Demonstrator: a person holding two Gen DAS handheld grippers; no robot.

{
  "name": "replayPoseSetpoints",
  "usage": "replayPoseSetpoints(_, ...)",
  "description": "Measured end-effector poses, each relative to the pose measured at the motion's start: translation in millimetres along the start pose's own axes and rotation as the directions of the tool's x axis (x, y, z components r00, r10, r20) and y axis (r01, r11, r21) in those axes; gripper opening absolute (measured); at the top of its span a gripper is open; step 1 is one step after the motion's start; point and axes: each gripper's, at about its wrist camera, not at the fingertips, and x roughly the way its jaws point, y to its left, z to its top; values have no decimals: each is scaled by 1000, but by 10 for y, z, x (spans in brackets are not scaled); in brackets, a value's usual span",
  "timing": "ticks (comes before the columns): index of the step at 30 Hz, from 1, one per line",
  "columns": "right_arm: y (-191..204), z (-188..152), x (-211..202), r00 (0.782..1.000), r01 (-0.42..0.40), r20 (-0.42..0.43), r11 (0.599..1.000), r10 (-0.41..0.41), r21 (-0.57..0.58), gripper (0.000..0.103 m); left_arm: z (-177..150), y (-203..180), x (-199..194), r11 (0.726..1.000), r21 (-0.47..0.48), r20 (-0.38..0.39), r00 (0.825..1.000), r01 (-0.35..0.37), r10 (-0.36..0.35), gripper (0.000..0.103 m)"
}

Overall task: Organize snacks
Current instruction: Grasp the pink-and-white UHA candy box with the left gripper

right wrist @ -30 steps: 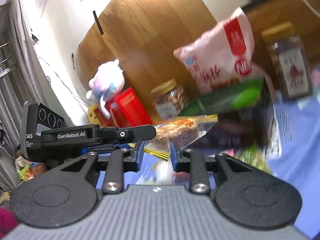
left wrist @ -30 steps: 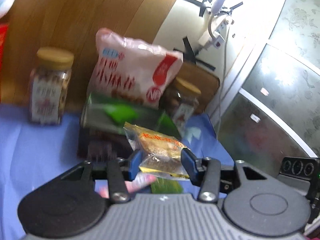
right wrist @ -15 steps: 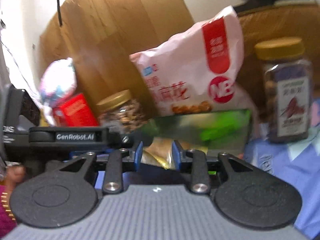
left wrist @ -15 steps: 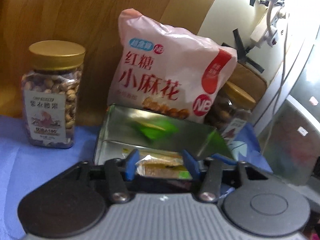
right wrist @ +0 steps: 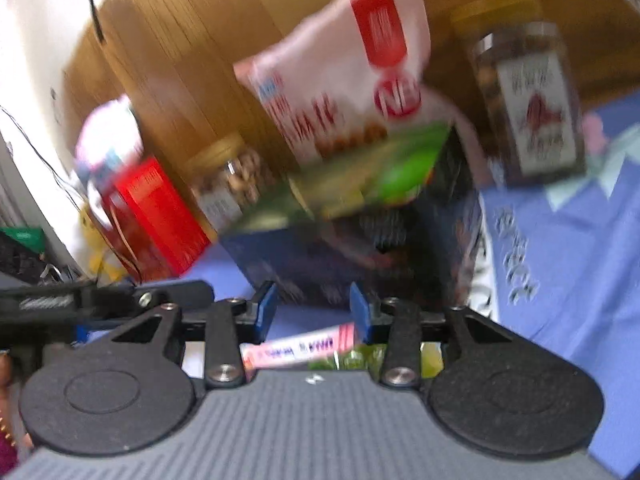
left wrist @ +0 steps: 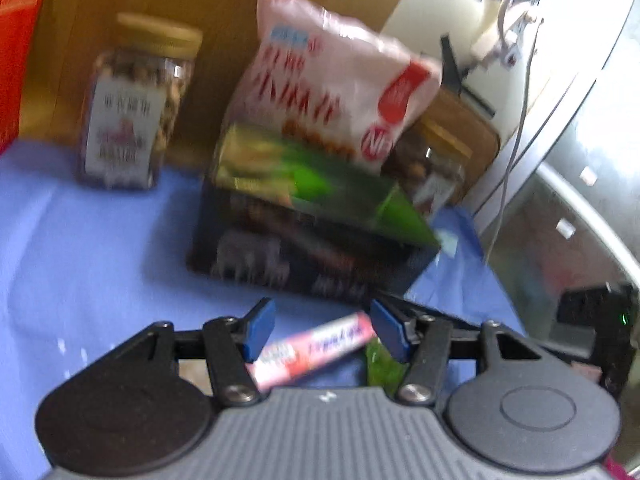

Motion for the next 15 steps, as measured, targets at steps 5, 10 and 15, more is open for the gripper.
replayPoseSetpoints(5, 26, -116, 102, 997, 50, -51, 998, -52, -40, 38, -145, -43, 0, 997, 32, -21, 997, -74, 75, 55)
replayPoseSetpoints(10, 161, -275, -22, 994, 17, -104, 996, -26, -83, 39, -243, 6, -149, 997, 7, -24, 996, -81, 82, 60)
replayPoseSetpoints(15, 322, -550, -233, 989, -39, -148, 985, 14, -169, 41, -452, 26, -200, 999, -16, -79, 996, -40, 39, 60)
